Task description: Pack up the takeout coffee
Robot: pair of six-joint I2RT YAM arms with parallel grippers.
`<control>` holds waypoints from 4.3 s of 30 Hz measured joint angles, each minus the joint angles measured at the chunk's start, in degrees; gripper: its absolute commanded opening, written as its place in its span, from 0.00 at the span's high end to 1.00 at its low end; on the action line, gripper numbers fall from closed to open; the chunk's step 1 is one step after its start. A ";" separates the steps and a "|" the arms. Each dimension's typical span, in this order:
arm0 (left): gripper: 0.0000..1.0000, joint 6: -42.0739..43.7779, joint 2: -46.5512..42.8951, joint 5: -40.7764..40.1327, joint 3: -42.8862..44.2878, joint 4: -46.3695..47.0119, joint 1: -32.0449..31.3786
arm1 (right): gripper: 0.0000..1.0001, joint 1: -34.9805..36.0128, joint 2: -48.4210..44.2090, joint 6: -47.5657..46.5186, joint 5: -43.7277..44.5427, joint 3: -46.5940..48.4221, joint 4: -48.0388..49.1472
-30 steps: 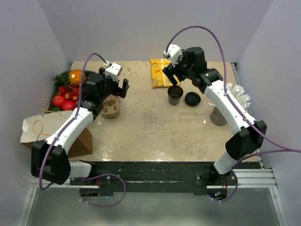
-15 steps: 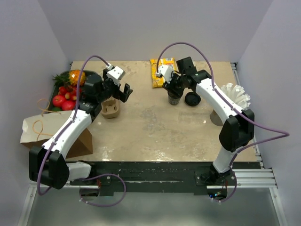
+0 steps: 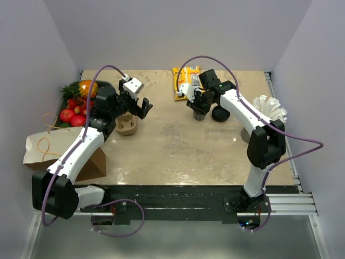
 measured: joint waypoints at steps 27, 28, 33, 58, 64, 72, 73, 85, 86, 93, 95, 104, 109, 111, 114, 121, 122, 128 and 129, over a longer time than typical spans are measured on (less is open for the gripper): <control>0.01 -0.63 0.11 0.46 -1.49 1.95 0.00 | 0.77 -3.21 9.64 -4.09 -3.72 10.75 -8.26; 0.01 -0.74 0.13 0.46 -1.49 1.95 0.00 | 0.77 -3.21 9.64 -4.11 -3.93 11.21 -8.52; 0.01 -0.81 0.33 0.46 -1.49 2.05 0.00 | 0.73 -3.21 9.64 -4.20 -4.48 12.57 -9.09; 0.01 -0.85 2.25 0.37 -1.49 2.75 0.00 | 0.82 -3.21 13.60 -6.75 -4.66 14.99 -12.26; 0.01 -1.01 2.67 0.37 -1.49 2.78 0.00 | 0.82 -3.28 13.60 -6.91 -4.68 16.50 -12.83; 0.01 -1.27 2.93 0.39 -1.49 2.80 0.00 | 0.81 -3.28 14.45 -6.95 -4.74 17.18 -13.81; 0.01 -1.27 2.93 0.37 -1.49 2.80 0.00 | 0.82 -3.30 14.49 -6.95 -4.76 17.16 -14.05; 0.01 -1.33 2.99 0.39 -1.49 2.97 0.00 | 0.89 -3.30 14.56 -6.99 -4.79 17.49 -15.04; 0.01 -1.33 2.99 0.39 -1.49 3.04 0.00 | 0.89 -3.32 14.56 -6.97 -4.79 17.49 -15.08; 0.01 -1.44 2.99 0.39 -1.49 3.28 0.00 | 1.00 -3.32 14.56 -6.97 -4.76 17.49 -15.17; 0.01 -1.44 3.02 0.39 -1.49 3.32 0.00 | 1.00 -3.32 14.56 -6.93 -4.74 17.49 -15.17; 0.01 -1.49 3.02 0.39 -1.49 4.09 0.00 | 1.00 -3.32 14.56 -6.34 -4.81 18.97 -14.95; 0.01 -1.77 3.02 0.39 -1.49 4.09 0.00 | 1.00 -3.30 14.45 -5.11 -4.85 22.08 -14.78; 0.01 -1.84 3.02 0.37 -1.49 4.11 0.00 | 0.82 -3.32 14.29 -4.76 -4.85 22.60 -14.67; 0.01 -1.88 3.02 0.39 -1.49 4.11 0.00 | 0.59 -3.30 14.21 -4.33 -4.81 22.62 -14.86; 0.01 -1.88 3.02 0.39 -1.51 4.11 0.00 | 0.63 -3.28 14.21 -4.26 -4.76 22.10 -15.47; 0.01 -1.88 3.02 0.39 -1.51 4.11 0.00 | 0.64 -3.28 14.21 -4.28 -4.76 21.97 -15.50; 0.01 -1.88 3.02 0.37 -1.81 4.11 0.00 | 0.66 -3.28 14.43 -4.35 -4.76 21.86 -16.17; 0.01 -1.88 3.02 0.37 -1.95 4.11 0.00 | 0.66 -3.28 14.49 -4.37 -4.76 21.86 -16.37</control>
